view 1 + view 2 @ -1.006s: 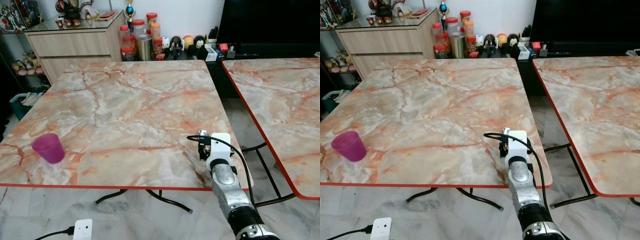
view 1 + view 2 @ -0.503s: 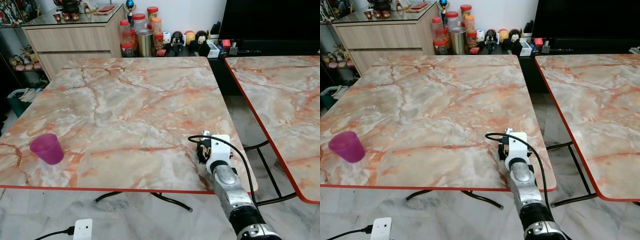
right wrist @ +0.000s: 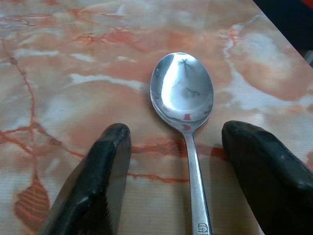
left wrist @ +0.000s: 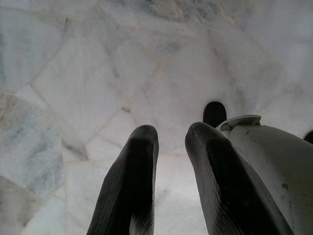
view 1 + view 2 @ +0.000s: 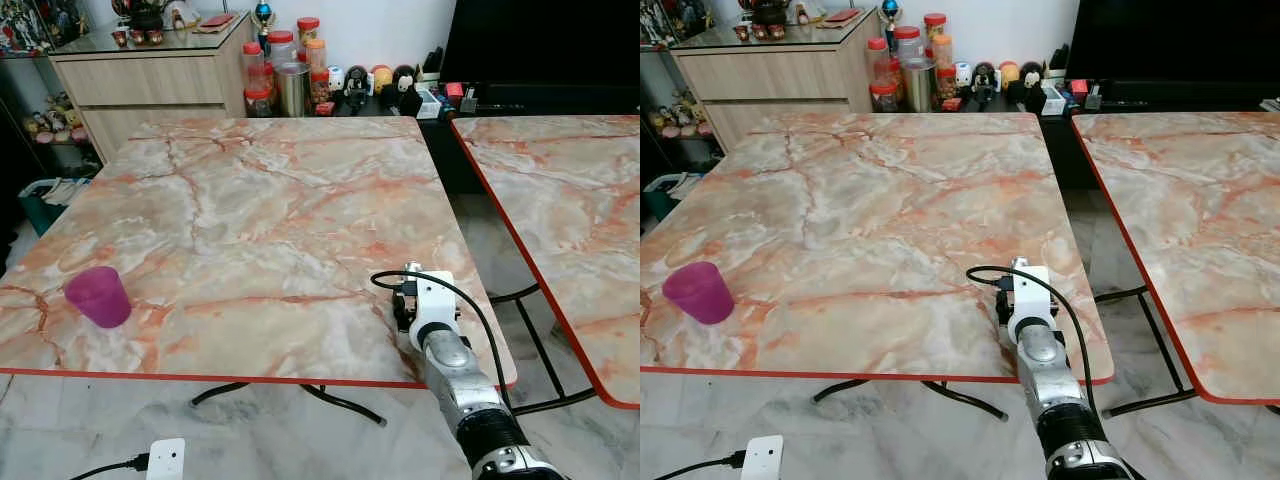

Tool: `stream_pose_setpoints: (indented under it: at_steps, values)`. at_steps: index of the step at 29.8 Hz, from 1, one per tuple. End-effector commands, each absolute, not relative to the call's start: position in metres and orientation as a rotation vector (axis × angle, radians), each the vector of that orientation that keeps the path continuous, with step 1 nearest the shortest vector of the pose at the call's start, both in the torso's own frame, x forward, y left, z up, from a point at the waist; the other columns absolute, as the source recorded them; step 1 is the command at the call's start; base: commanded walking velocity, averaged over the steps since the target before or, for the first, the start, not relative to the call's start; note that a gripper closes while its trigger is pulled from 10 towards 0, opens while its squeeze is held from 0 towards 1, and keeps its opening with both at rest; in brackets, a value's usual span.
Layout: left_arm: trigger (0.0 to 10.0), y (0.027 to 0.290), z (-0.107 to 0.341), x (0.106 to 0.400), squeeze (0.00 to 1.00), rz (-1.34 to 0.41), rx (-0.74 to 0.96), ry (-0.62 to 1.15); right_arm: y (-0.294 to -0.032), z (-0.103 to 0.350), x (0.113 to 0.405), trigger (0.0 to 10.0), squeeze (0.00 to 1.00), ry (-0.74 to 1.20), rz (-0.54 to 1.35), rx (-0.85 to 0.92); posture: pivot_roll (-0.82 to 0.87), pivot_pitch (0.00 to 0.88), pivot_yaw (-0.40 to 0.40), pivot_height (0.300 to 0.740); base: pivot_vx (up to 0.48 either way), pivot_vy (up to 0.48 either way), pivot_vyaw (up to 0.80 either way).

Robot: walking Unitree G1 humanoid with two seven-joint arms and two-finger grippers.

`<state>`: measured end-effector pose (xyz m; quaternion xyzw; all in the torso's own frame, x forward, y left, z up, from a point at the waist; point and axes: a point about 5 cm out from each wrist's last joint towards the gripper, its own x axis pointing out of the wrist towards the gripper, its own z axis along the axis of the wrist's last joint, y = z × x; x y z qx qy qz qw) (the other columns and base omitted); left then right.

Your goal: Setting the table

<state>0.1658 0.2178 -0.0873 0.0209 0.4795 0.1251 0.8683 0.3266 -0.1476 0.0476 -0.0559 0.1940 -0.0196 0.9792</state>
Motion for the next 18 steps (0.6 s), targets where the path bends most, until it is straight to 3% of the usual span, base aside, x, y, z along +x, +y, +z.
stream_pose_setpoints:
  at_steps: [1, 18]
  values:
    - [10.0, 0.2195, -0.0865, 0.1673, 0.0, 0.255, 0.045, 1.005, -0.1457, 0.0395, 0.3219, 0.0, 0.0, 0.444, -0.034, -0.12, 0.01, 0.0, 0.023, 0.719, 0.0, 0.0, 0.0]
    - [10.0, 0.2208, -0.0866, 0.1663, 0.0, 0.258, 0.048, 1.009, -0.1433, 0.0416, 0.3224, 0.0, 0.0, 0.444, -0.029, -0.116, 0.01, 0.0, 0.023, 0.719, 0.0, 0.0, 0.0]
